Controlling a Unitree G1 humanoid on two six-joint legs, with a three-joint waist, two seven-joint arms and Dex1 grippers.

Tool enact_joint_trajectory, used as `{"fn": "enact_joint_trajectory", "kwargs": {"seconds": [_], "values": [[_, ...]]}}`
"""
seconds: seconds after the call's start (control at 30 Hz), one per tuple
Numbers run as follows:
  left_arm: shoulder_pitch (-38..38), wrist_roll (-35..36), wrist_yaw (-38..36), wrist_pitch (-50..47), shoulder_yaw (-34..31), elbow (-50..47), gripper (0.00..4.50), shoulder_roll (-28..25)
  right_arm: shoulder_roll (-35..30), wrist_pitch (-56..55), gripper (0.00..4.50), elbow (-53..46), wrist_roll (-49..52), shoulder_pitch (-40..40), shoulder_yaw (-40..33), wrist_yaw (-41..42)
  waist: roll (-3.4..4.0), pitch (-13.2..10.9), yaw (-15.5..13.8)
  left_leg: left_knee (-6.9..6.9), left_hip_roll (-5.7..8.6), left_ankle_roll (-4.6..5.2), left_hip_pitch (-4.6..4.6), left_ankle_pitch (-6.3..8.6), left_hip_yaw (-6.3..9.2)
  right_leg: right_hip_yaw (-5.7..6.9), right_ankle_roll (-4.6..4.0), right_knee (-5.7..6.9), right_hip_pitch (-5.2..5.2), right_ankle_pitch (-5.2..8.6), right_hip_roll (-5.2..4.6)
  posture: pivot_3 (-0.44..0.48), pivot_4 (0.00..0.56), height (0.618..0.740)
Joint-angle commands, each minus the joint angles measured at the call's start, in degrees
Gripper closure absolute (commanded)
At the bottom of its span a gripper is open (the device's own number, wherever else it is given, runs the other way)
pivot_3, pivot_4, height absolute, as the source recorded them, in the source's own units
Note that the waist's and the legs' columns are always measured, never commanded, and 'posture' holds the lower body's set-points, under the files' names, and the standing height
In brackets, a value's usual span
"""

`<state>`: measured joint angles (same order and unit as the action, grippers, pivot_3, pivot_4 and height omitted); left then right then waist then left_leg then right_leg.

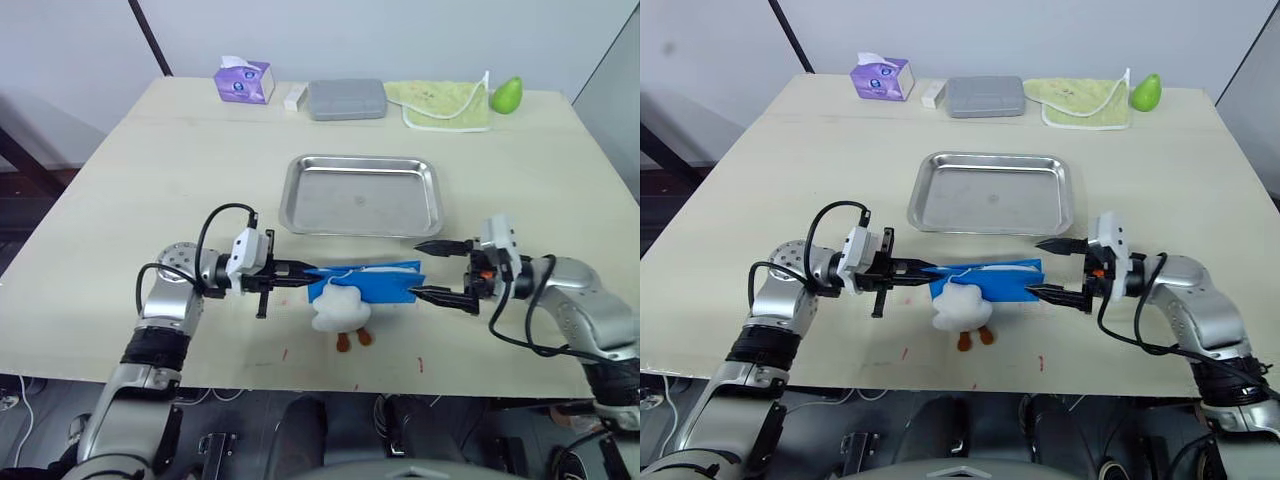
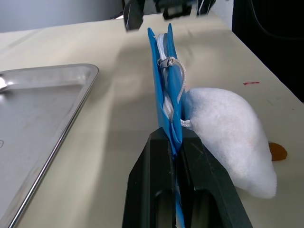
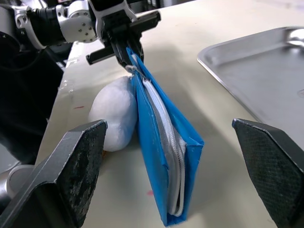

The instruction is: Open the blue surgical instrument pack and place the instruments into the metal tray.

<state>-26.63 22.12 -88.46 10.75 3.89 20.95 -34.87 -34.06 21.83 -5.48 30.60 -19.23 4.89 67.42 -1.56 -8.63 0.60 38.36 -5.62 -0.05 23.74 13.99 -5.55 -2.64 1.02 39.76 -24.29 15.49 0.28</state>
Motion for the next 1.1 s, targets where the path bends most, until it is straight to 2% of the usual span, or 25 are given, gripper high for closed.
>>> {"fn": "enact_joint_trajectory", "kwargs": {"seconds": [0.03,0.13,0.7,0.8,0.83,0.87,0.93,1.1], "values": [[1.3,-0.3,-2.8,0.4,0.2,0.0,4.5,-1.4,0.8,-2.2,0.91,0.9,-0.8,-1.9,0.3,1.3,0.0,0.0,0.0,0.0,0.0,0.0,0.0,0.0,0.0,0.0,0.0,0.01,0.0,0.0,0.0,0.0,0.15,0.74],[1.2,-0.3,-2.6,0.6,0.3,0.3,4.5,-1.5,1.4,-4.3,2.42,2.2,-2.2,-2.1,0.9,2.1,0.0,0.0,0.0,0.0,0.0,0.0,0.0,0.0,-0.01,0.0,0.0,0.0,0.0,0.0,0.0,0.0,0.15,0.74],[-0.2,-0.8,-1.8,0.4,0.8,1.3,4.5,-1.1,3.7,-7.6,2.42,6.0,-4.6,-2.9,1.2,3.7,0.01,0.0,0.1,0.0,-0.01,0.0,-0.01,0.0,0.0,0.0,-0.01,0.02,0.0,0.0,0.01,0.0,0.15,0.74],[0.0,-0.8,-1.8,0.4,0.8,1.1,4.5,-1.2,4.4,-7.5,3.34,6.1,-4.4,-3.0,1.0,3.3,0.01,0.0,0.1,0.0,-0.01,0.0,-0.01,0.0,-0.01,0.0,-0.01,0.02,0.0,0.0,0.01,0.0,0.15,0.74],[0.0,-0.7,-1.8,0.4,0.7,1.0,4.5,-1.2,4.6,-7.4,3.34,6.1,-4.4,-3.0,1.1,3.2,0.01,0.0,0.1,0.0,-0.01,0.0,-0.01,0.0,-0.01,0.0,-0.01,0.02,0.0,0.0,0.01,0.0,0.15,0.74],[0.1,-0.7,-1.7,0.3,0.7,1.0,4.5,-1.2,4.8,-7.4,3.93,6.1,-4.4,-3.1,1.1,3.1,0.01,0.0,0.1,0.0,-0.01,0.0,-0.01,0.0,-0.01,0.0,-0.01,0.02,0.0,0.0,0.01,0.0,0.15,0.74],[0.2,-0.7,-1.7,0.3,0.7,0.9,4.5,-1.2,5.2,-7.1,4.44,6.1,-4.2,-3.4,1.0,2.9,0.01,0.0,0.1,0.0,-0.01,0.0,-0.01,0.0,0.0,0.0,-0.01,0.02,0.0,0.0,0.01,0.0,0.15,0.74],[0.4,-0.6,-1.3,0.2,0.5,0.8,4.5,-1.0,5.6,-7.4,4.44,6.4,-4.7,-2.9,1.7,3.4,0.02,0.0,0.2,-0.01,-0.02,0.0,-0.02,0.0,-0.01,0.0,-0.01,0.02,-0.01,0.0,0.02,0.0,0.15,0.74]]}}
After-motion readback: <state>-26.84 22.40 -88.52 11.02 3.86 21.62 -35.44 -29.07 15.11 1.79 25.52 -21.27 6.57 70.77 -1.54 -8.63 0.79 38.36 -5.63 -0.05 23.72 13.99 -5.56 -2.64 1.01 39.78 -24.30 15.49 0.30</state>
